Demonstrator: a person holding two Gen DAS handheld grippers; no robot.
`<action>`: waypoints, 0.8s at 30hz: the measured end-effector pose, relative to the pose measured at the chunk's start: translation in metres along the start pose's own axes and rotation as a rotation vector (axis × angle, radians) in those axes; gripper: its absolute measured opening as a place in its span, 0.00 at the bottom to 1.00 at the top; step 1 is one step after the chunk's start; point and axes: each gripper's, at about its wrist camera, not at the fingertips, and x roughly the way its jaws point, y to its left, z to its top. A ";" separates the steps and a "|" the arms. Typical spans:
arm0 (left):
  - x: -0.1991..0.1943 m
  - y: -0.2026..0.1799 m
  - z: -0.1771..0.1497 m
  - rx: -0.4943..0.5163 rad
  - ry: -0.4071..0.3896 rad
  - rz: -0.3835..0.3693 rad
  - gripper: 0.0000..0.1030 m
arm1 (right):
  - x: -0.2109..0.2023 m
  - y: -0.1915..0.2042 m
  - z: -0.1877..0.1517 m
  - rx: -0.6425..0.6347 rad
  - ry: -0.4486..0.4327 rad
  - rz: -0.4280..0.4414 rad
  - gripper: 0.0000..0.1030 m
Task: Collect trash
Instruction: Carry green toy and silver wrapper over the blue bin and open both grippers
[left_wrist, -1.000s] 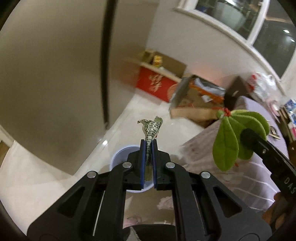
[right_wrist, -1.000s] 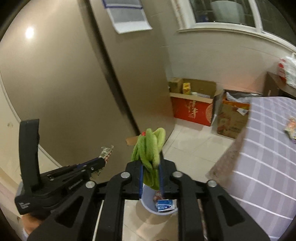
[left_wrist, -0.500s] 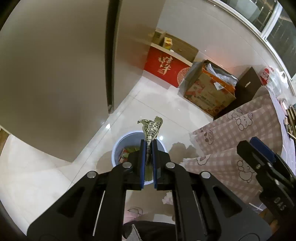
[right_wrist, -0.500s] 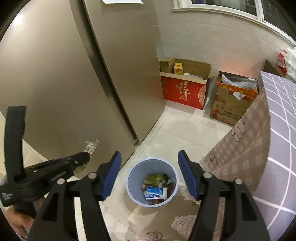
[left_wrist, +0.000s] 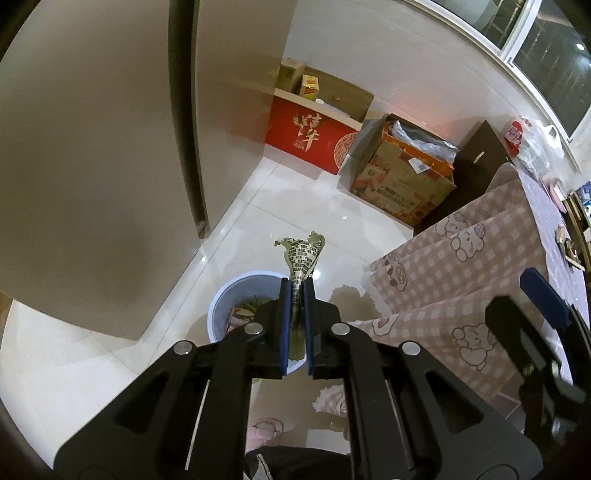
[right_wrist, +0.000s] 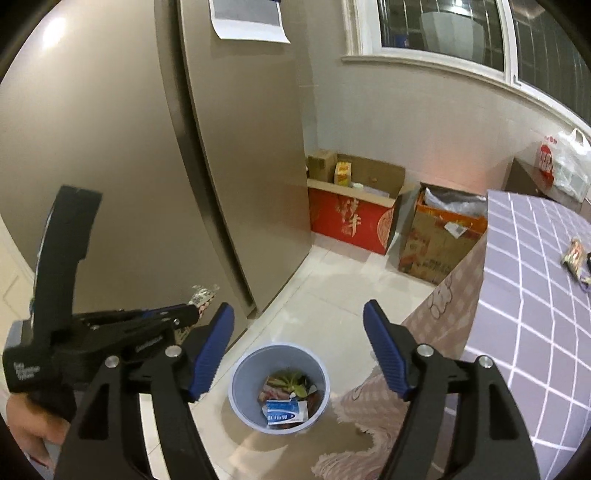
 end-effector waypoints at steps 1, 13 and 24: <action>-0.001 -0.001 0.003 0.002 -0.001 -0.006 0.07 | -0.002 -0.001 0.001 0.003 -0.008 0.000 0.70; -0.017 0.004 0.005 -0.056 -0.030 0.045 0.83 | -0.014 -0.009 0.003 0.017 -0.026 -0.021 0.70; -0.063 -0.041 0.003 0.026 -0.105 0.028 0.84 | -0.060 -0.035 0.008 0.057 -0.066 -0.032 0.70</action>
